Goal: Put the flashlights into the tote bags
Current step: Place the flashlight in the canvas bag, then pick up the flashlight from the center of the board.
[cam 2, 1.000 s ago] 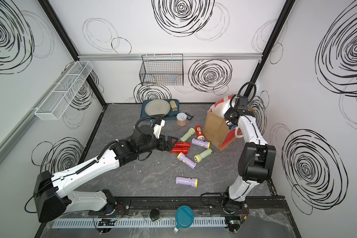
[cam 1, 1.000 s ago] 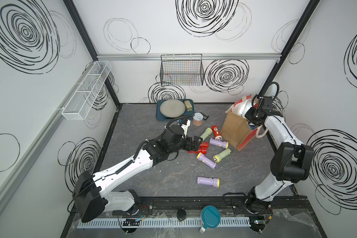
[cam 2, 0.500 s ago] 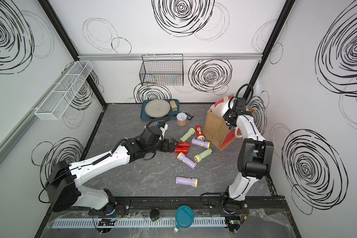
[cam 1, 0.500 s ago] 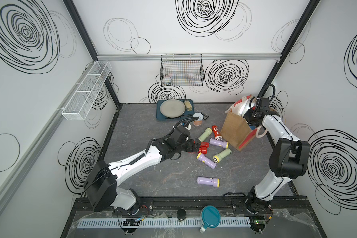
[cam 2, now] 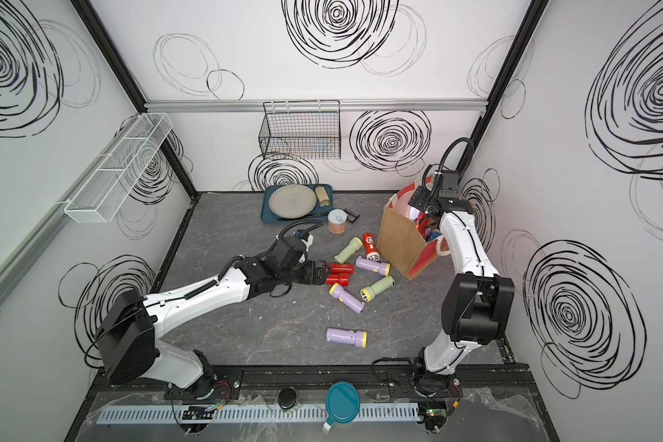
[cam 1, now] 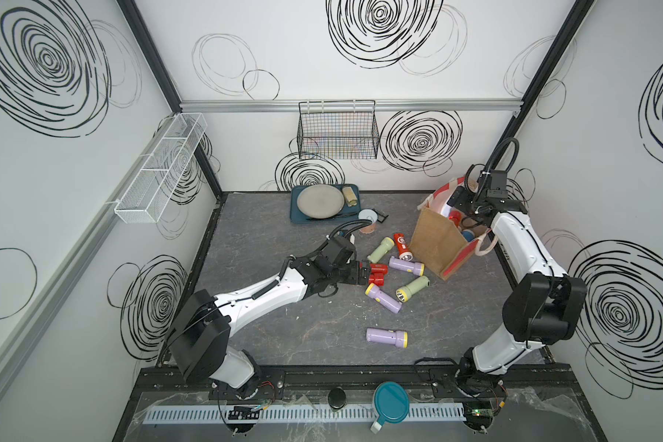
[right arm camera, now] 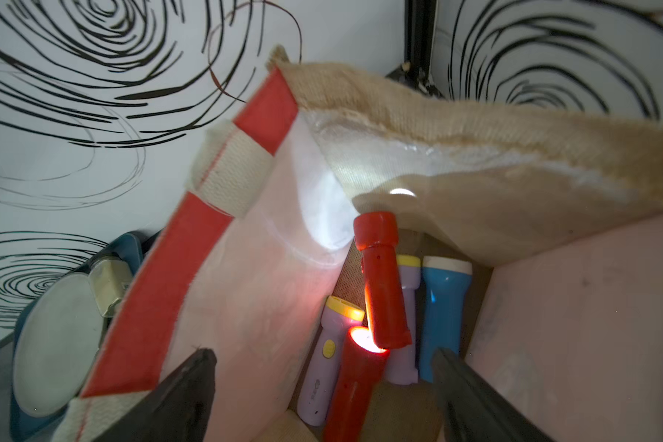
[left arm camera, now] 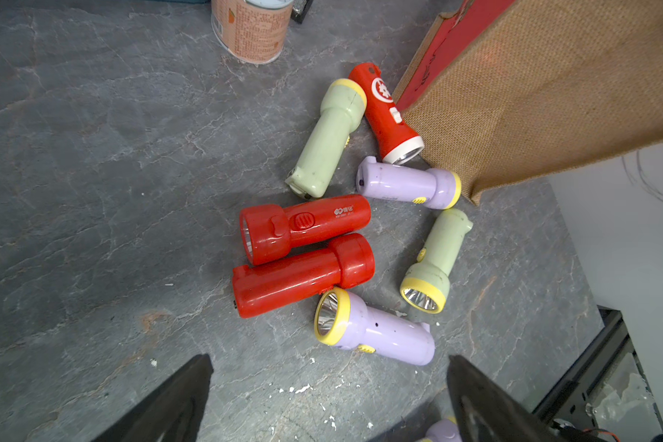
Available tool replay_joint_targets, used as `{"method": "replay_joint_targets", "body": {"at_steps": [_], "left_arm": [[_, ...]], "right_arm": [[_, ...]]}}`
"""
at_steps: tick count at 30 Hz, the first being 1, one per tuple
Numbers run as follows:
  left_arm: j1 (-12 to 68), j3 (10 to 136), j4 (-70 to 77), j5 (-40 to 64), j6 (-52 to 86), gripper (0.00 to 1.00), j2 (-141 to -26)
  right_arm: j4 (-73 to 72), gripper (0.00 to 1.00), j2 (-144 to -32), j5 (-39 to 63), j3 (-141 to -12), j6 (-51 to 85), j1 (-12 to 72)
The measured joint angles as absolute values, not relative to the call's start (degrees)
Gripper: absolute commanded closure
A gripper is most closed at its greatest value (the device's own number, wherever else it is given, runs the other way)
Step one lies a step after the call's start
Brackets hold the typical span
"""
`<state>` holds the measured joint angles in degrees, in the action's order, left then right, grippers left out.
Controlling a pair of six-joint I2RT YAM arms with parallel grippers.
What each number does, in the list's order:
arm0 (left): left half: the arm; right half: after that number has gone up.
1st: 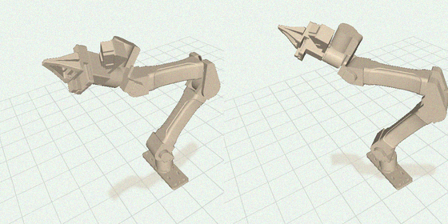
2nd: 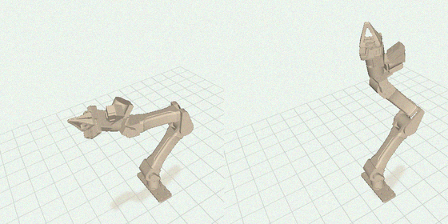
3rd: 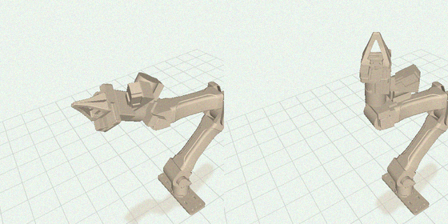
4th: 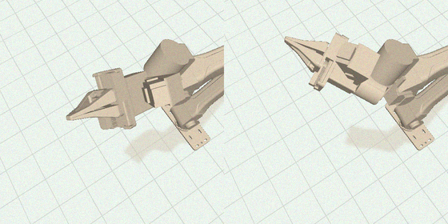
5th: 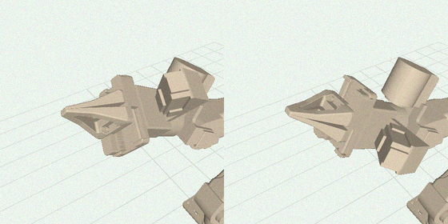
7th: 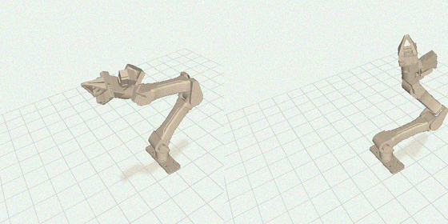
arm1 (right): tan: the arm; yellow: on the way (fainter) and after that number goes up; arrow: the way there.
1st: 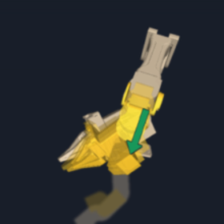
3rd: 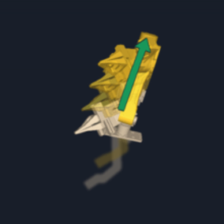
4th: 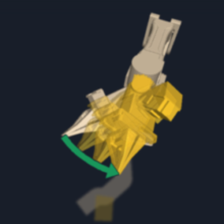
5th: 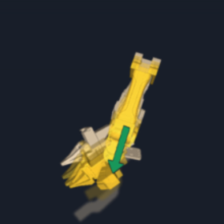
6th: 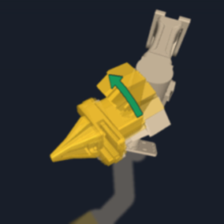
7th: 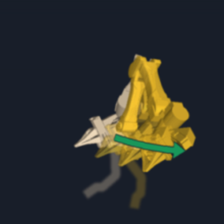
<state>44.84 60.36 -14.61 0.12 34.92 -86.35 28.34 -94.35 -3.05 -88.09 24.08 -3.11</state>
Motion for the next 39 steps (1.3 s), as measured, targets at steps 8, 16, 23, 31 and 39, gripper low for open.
{"method": "replay_joint_targets", "body": {"at_steps": [8,16,23,31,39], "left_arm": [[46.6,63.4,-18.5,0.1,35.0,0.13,-91.1],[50.9,63.5,-20.2,1.7,36.7,0.09,-95.3],[53.5,64.2,-19.4,4.0,41.0,0.02,-98.4],[54.7,63.7,-13.6,5.0,52.9,0.18,-100.2],[55.8,62.9,-8.3,3.7,66.0,0.31,-104.9]], "right_arm": [[32.7,0.00,-90.6,-6.6,-93.2,21.5,3.2],[38.7,0.00,-85.3,-9.5,-93.3,20.4,12.5],[42.6,0.00,-78.7,-9.9,-90.3,20.3,18.7],[43.6,0.00,-70.9,-7.9,-81.5,20.0,20.7],[43.4,0.00,-66.5,-5.3,-74.0,18.5,20.8]]}}
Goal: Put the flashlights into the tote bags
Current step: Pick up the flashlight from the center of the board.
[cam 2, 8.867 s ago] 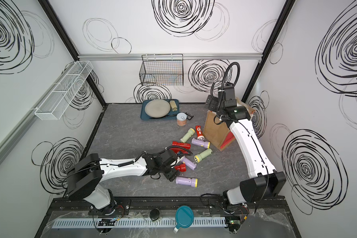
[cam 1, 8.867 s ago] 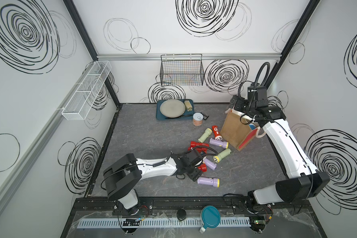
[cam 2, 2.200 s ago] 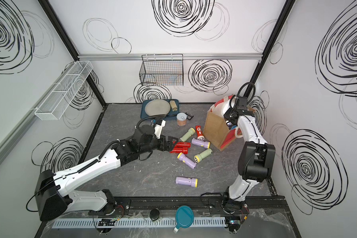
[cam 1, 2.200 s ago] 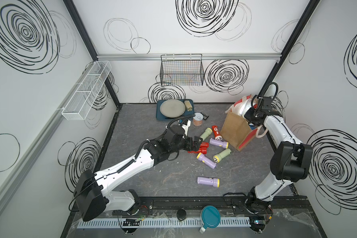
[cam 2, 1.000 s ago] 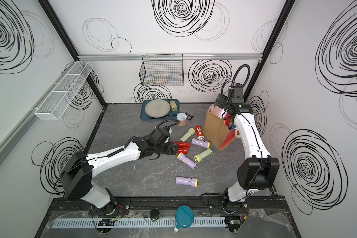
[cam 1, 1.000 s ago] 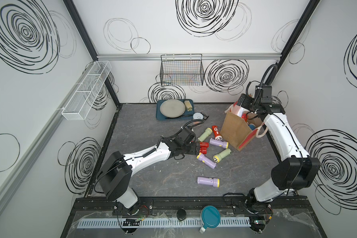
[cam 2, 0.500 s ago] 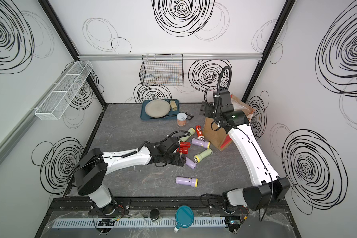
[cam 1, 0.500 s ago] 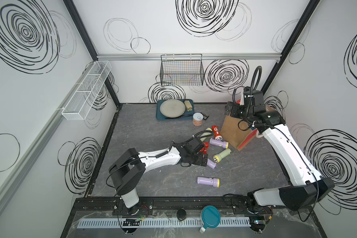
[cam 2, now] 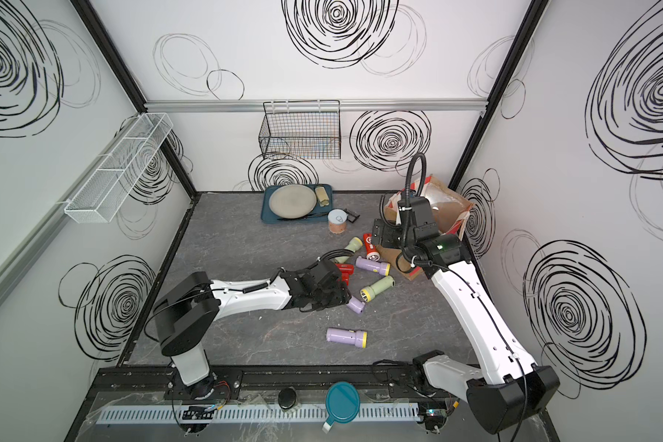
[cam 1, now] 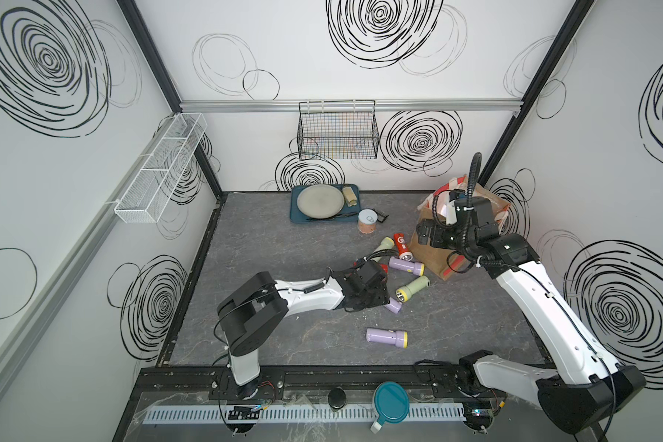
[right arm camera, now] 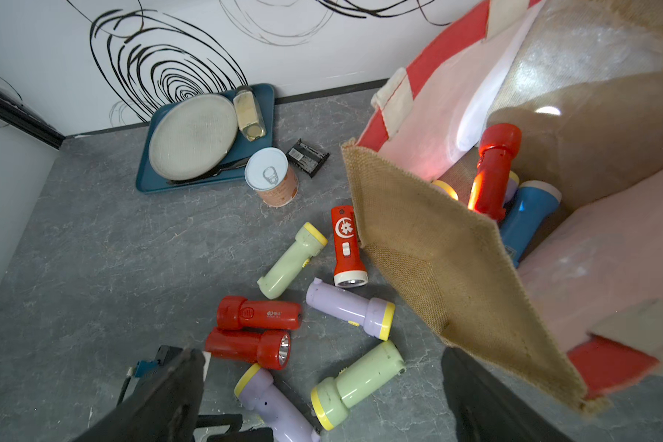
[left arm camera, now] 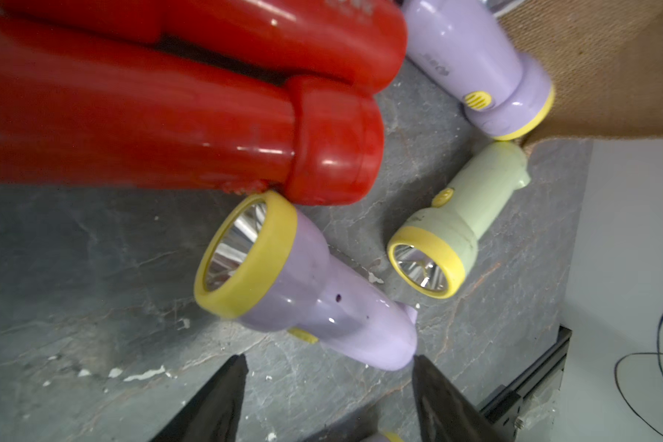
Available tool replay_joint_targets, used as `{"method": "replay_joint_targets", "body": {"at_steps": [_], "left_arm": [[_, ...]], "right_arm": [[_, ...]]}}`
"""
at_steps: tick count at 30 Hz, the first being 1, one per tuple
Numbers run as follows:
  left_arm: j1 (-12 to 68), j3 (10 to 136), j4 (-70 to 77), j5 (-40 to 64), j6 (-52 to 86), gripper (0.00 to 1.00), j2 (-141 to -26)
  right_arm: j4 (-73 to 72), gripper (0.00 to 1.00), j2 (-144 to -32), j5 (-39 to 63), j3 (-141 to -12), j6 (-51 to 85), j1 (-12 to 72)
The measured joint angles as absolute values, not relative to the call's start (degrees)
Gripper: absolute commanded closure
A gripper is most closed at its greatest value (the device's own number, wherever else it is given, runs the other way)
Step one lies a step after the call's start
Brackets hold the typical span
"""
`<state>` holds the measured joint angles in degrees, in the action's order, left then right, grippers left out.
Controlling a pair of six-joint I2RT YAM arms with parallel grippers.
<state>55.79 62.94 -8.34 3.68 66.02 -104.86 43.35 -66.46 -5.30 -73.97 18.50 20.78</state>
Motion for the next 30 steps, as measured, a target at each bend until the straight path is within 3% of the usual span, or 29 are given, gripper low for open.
{"method": "replay_joint_targets", "body": {"at_steps": [21,30], "left_arm": [[59.7,71.3,-13.7,-3.2,74.1,0.28,-112.3],[59.7,74.0,-18.2,-6.1,73.0,0.42,-114.0]], "right_arm": [[39.9,0.00,-60.5,0.2,-66.5,17.2,17.8],[39.8,0.00,-60.0,0.9,-66.4,16.8,17.4]]}}
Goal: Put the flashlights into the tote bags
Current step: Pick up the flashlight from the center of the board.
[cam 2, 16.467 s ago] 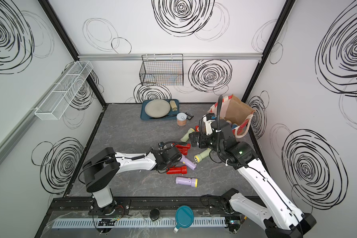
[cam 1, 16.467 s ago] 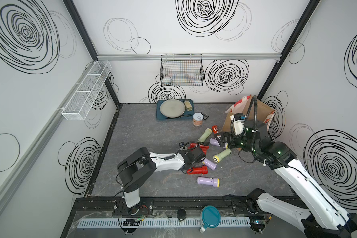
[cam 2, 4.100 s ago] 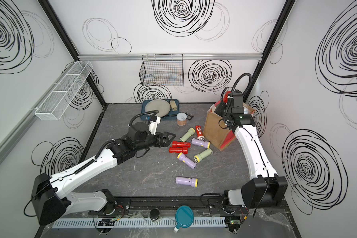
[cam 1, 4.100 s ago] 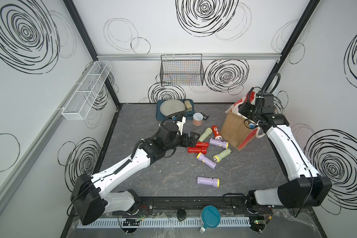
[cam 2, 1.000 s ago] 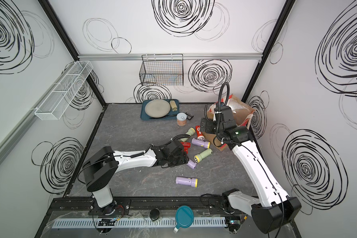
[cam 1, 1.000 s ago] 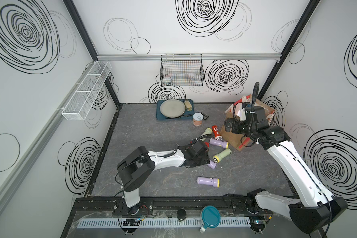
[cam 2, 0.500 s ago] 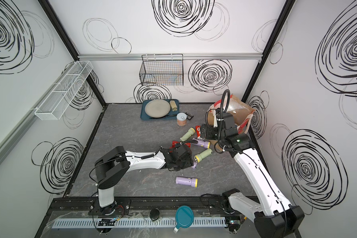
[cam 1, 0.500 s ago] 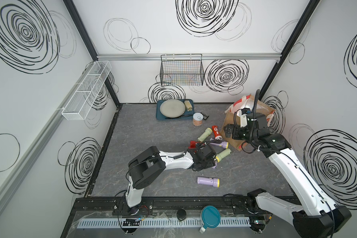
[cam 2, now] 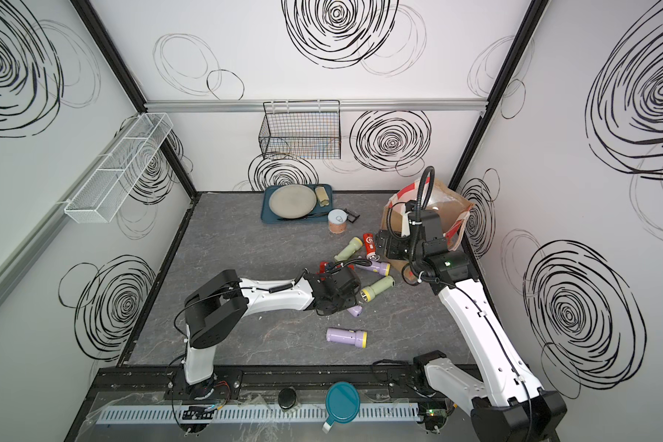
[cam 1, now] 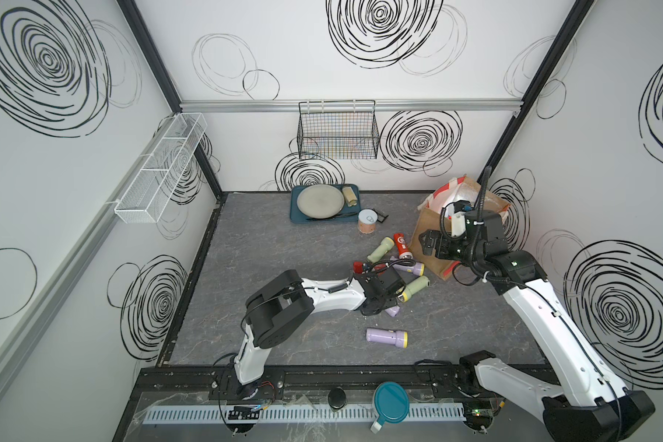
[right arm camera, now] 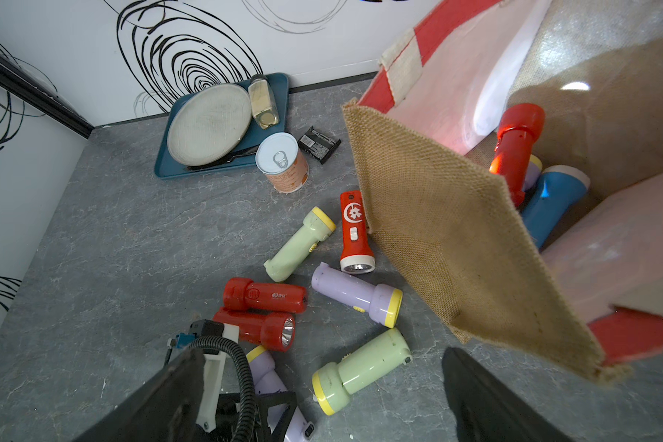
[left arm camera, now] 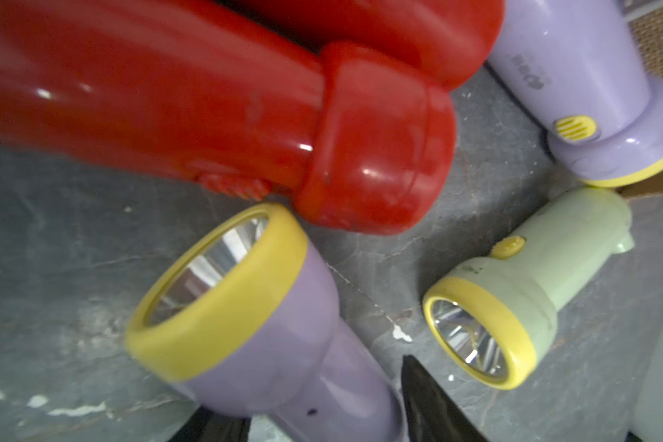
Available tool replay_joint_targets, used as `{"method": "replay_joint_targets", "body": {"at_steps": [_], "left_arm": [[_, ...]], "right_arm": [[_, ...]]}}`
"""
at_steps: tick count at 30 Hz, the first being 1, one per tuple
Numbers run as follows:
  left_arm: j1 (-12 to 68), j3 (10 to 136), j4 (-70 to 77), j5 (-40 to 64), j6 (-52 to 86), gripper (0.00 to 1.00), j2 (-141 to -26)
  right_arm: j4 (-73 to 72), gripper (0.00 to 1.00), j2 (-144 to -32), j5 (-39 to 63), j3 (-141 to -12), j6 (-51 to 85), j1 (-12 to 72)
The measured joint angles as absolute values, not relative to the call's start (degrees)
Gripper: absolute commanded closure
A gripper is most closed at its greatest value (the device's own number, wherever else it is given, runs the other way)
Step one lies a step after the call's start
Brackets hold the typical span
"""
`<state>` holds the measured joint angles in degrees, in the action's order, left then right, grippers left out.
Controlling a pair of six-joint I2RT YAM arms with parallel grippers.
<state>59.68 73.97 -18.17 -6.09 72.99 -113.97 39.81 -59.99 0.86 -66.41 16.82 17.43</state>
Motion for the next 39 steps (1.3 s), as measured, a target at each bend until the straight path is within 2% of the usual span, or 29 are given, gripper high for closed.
{"method": "replay_joint_targets", "body": {"at_steps": [13,17,22,33,39], "left_arm": [[58.8,71.1,-25.7,-11.9,62.5,0.44,-111.3],[57.8,71.0,-27.7,-13.3,58.0,0.37,-111.2],[57.4,70.0,-28.2,-13.5,54.4,0.36,-110.6],[57.8,66.0,-28.2,-12.8,51.2,0.40,-107.6],[59.2,65.8,-28.1,-12.9,51.1,0.36,-107.6]], "right_arm": [[38.2,0.00,-60.0,-0.1,-66.4,18.4,18.9],[37.6,0.00,-60.1,-1.5,-66.4,19.8,21.1],[37.4,0.00,-60.3,-3.8,-66.4,21.4,23.7],[36.7,0.00,-62.5,-6.4,-66.4,23.6,26.2],[36.5,0.00,-64.5,-6.0,-66.4,23.5,26.2]]}}
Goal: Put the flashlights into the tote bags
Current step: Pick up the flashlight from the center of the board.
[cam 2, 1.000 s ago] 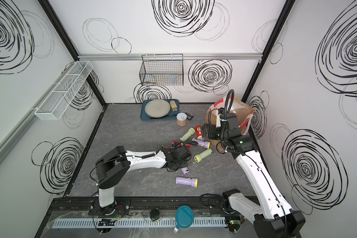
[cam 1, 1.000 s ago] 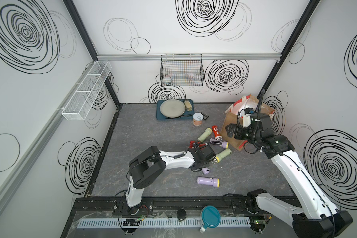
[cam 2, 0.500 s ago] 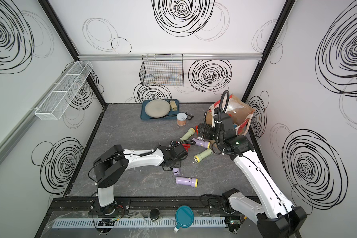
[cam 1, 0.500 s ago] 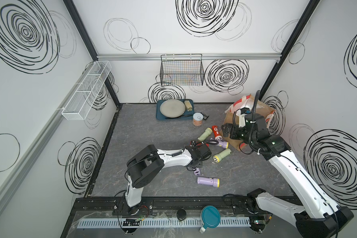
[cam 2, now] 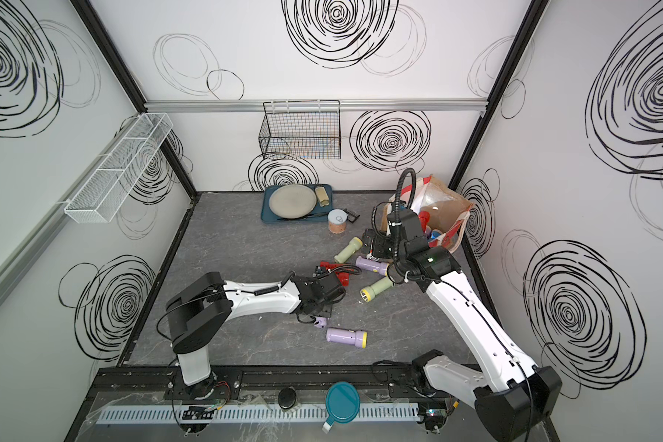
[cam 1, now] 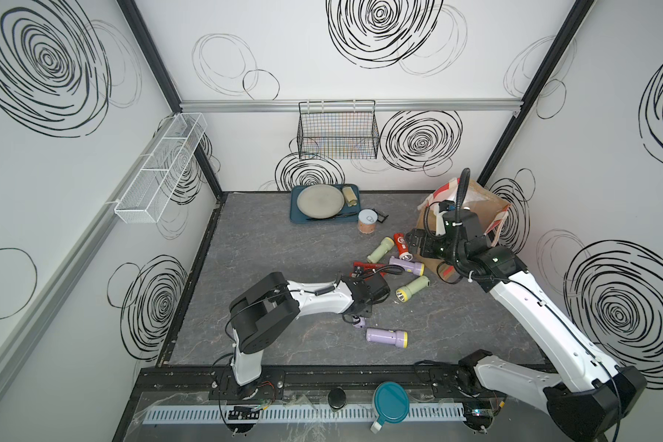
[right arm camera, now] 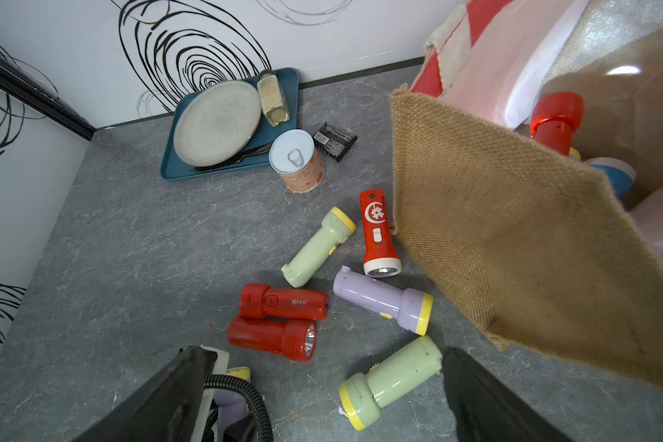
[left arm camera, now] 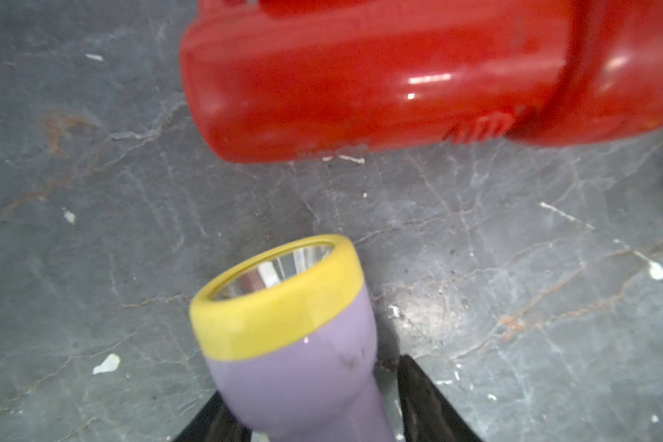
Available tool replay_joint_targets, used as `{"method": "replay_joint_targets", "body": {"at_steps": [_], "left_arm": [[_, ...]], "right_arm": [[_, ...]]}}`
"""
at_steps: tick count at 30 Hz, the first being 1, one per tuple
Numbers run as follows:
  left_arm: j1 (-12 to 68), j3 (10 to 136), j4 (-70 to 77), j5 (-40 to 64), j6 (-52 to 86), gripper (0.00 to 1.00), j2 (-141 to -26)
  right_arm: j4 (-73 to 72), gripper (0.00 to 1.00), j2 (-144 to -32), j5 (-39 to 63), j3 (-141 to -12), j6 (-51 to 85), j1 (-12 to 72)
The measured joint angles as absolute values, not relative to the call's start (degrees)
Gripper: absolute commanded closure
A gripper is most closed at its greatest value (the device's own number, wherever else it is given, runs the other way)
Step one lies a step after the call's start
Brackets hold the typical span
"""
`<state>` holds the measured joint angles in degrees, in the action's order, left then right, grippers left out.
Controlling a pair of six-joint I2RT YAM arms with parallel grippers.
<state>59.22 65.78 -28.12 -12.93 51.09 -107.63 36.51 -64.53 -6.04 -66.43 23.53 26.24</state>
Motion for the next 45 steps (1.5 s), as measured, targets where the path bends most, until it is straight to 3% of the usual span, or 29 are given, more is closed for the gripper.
{"method": "replay_joint_targets", "body": {"at_steps": [5,13,16,31,45], "left_arm": [[60.7,65.1,-27.7,-13.2,51.2,0.44,-107.2],[60.4,63.4,-26.3,-12.4,50.2,0.75,-105.8],[59.5,61.0,-25.3,-11.3,49.5,0.80,-103.7],[55.2,51.2,-15.5,-3.0,41.4,0.87,-90.0],[49.7,49.9,-5.7,3.1,35.9,0.91,-75.1]], "right_arm": [[36.2,0.00,-67.2,-5.4,-66.7,23.6,26.2],[36.2,0.00,-67.7,-5.7,-68.0,23.8,26.2],[36.2,0.00,-67.6,-6.0,-68.8,24.0,26.2],[34.3,0.00,-66.8,-2.4,-68.0,28.3,26.4],[17.0,0.00,-64.0,26.8,-58.8,29.8,26.1]]}}
